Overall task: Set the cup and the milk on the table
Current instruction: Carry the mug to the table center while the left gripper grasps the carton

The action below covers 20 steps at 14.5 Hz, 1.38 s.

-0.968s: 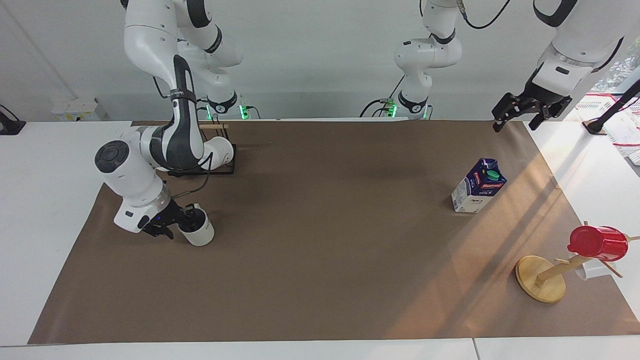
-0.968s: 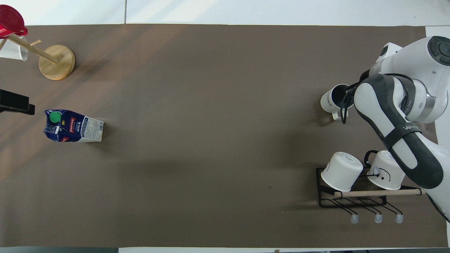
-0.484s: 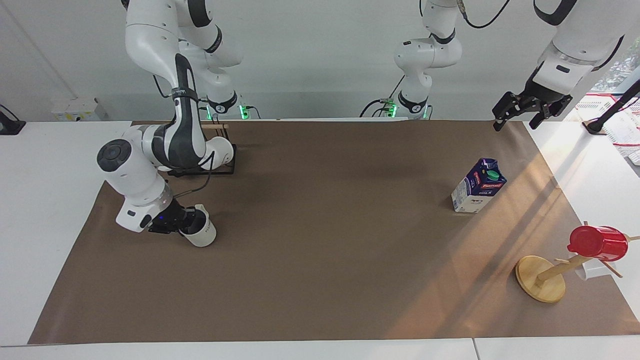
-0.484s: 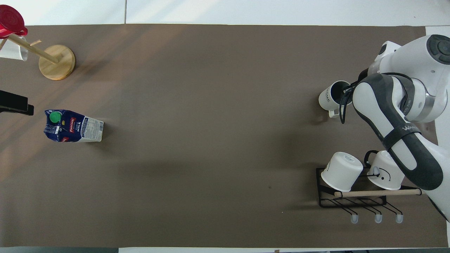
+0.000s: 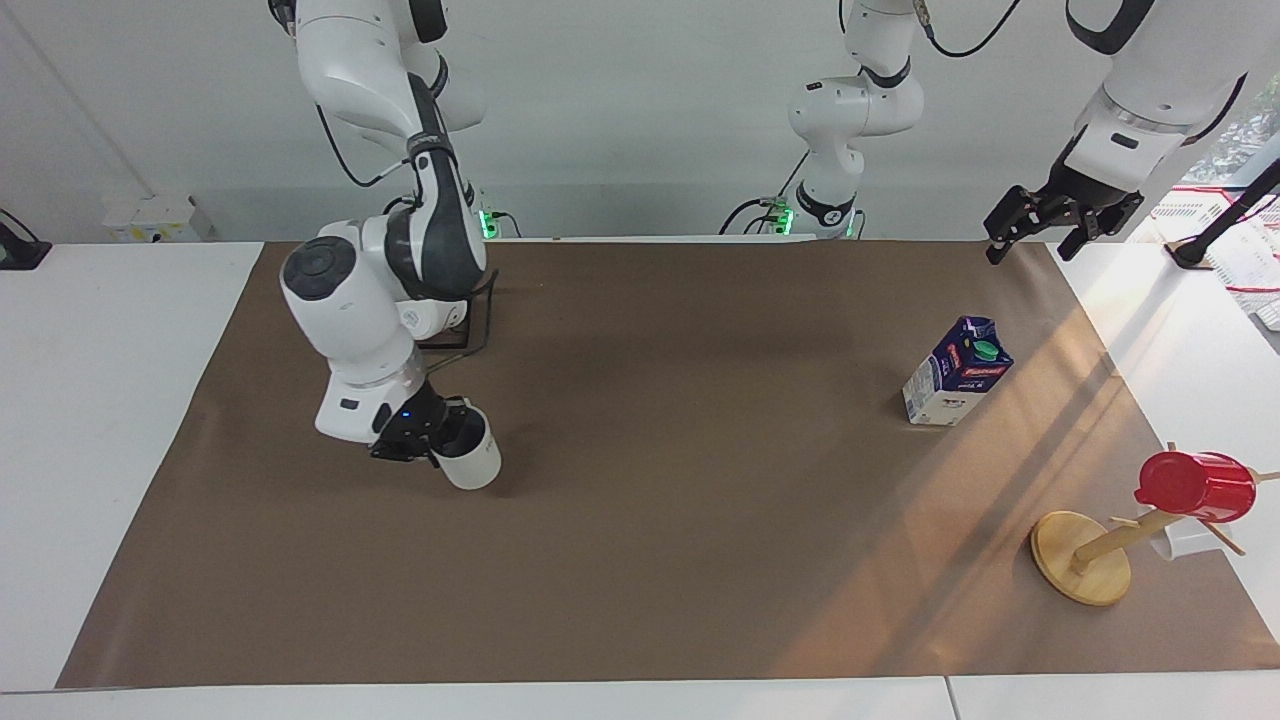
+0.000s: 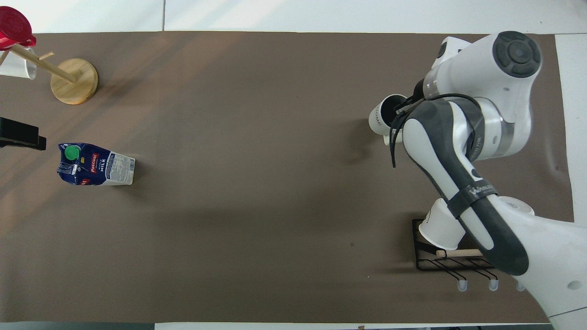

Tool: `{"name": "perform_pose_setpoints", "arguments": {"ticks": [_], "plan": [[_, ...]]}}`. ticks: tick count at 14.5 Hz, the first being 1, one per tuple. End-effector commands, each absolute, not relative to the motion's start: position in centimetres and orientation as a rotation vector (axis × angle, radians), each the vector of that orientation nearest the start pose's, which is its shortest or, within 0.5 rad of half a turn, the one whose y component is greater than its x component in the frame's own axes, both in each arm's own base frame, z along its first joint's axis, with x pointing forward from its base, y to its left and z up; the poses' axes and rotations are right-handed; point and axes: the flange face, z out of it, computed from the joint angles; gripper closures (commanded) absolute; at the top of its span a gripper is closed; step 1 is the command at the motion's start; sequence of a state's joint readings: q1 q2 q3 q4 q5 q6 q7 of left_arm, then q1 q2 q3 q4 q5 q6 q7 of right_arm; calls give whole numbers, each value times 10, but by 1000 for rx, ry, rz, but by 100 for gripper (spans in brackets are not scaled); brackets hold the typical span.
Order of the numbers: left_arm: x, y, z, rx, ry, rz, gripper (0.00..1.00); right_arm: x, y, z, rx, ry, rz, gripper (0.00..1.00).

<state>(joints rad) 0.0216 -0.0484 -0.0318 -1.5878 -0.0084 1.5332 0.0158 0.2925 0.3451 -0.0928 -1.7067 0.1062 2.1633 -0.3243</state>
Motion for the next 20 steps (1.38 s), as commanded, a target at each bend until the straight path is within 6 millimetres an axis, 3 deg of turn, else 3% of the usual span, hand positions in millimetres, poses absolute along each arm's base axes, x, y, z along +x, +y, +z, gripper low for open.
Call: {"name": "perform_pose_setpoints", "arguments": {"ticks": [1, 3, 6, 9, 13, 18, 20], "plan": [[528, -1, 633, -3167, 53, -15, 0, 633, 200, 399, -3033, -732, -205, 100], [531, -1, 620, -3167, 51, -32, 0, 620, 246, 396, -3041, -665, -230, 100], [537, -1, 585, -3164, 52, -57, 0, 601, 295, 386, -3031, -670, -228, 100], [539, 3, 551, -3159, 135, -87, 0, 592, 312, 374, -3030, -659, -226, 100], [540, 14, 505, -3154, 110, -133, 0, 587, 309, 361, -3029, -659, -228, 100], [531, 14, 466, -3156, 106, -97, 0, 584, 304, 354, -3010, -753, -249, 100], [528, 14, 461, -3157, 102, -94, 0, 579, 304, 346, -3008, -753, -256, 100]]}}
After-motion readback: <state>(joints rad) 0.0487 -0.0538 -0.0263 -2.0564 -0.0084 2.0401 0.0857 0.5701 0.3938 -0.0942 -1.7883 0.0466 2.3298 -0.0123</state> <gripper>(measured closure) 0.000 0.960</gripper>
